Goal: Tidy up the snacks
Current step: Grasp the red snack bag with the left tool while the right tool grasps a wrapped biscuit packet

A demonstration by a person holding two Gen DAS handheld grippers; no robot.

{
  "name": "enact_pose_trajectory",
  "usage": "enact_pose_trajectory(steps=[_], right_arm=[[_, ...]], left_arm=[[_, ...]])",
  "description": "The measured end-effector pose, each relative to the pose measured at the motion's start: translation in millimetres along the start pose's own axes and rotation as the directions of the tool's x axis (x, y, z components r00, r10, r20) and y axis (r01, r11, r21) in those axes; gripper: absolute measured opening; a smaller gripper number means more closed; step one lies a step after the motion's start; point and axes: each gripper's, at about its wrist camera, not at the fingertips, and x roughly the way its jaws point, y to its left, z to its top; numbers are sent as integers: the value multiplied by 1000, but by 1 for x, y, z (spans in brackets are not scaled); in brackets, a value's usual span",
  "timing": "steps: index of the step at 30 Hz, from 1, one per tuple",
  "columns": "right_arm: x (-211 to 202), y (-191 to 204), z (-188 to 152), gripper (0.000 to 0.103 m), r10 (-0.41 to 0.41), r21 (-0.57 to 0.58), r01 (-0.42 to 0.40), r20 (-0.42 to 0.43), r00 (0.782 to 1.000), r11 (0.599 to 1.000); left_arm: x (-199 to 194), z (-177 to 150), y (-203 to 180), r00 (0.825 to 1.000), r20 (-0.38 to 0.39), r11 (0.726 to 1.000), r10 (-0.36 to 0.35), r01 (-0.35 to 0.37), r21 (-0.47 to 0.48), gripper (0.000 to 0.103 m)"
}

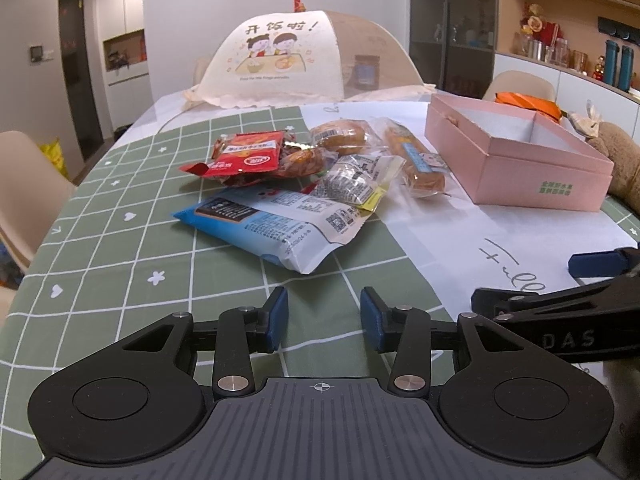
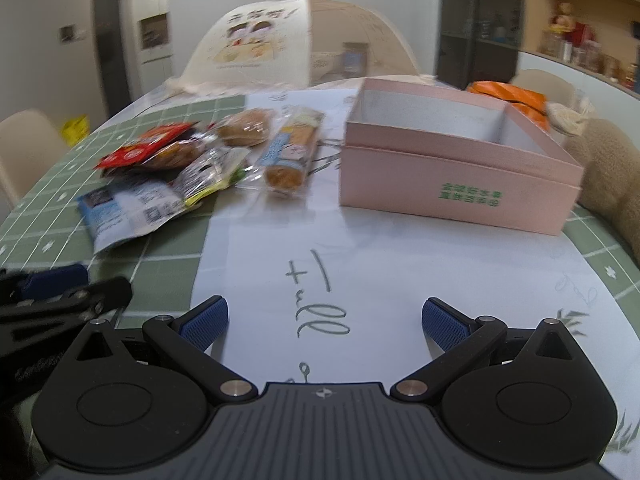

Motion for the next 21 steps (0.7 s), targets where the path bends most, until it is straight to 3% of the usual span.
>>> enact_pose_trajectory(steps=[3, 6, 8, 10, 13, 15, 16, 18, 21], right_arm=[[2, -2, 9, 103, 30, -31, -32, -74, 997, 999], [4, -4, 16, 103, 49, -53, -57, -132, 990, 997], [5, -4, 17, 103, 57, -68, -68, -153, 987, 995], [6, -6, 21, 103, 67, -79, -84, -191, 979, 993], [12, -4, 31, 103, 66, -91, -92, -258, 964, 992], [11, -1, 40, 95, 74, -80, -100, -276, 958, 992], [7, 1, 47, 89, 74, -80, -99, -266, 961, 992], [-9, 3, 61, 89, 79, -68, -95, -203, 976, 993], [-28, 2, 79, 90, 125, -18, -129, -153, 980, 991]], left_arm=[[0, 3, 2, 1000, -12, 999, -11, 10, -39, 45], [2, 26, 23, 992, -84, 977, -92, 74, -198, 42], [-3, 52, 42, 993, -29, 958, -117, 106, -267, 42], [4, 83, 57, 994, -18, 962, -108, 100, -254, 42], [42, 135, 84, 983, -103, 955, -150, 117, -274, 42], [72, 160, 91, 977, -164, 971, -140, 102, -217, 42], [86, 170, 90, 977, -185, 983, -109, 79, -164, 42], [110, 178, 89, 972, -221, 995, -76, 58, -87, 42], [144, 174, 84, 948, -309, 997, -80, 69, -46, 45]])
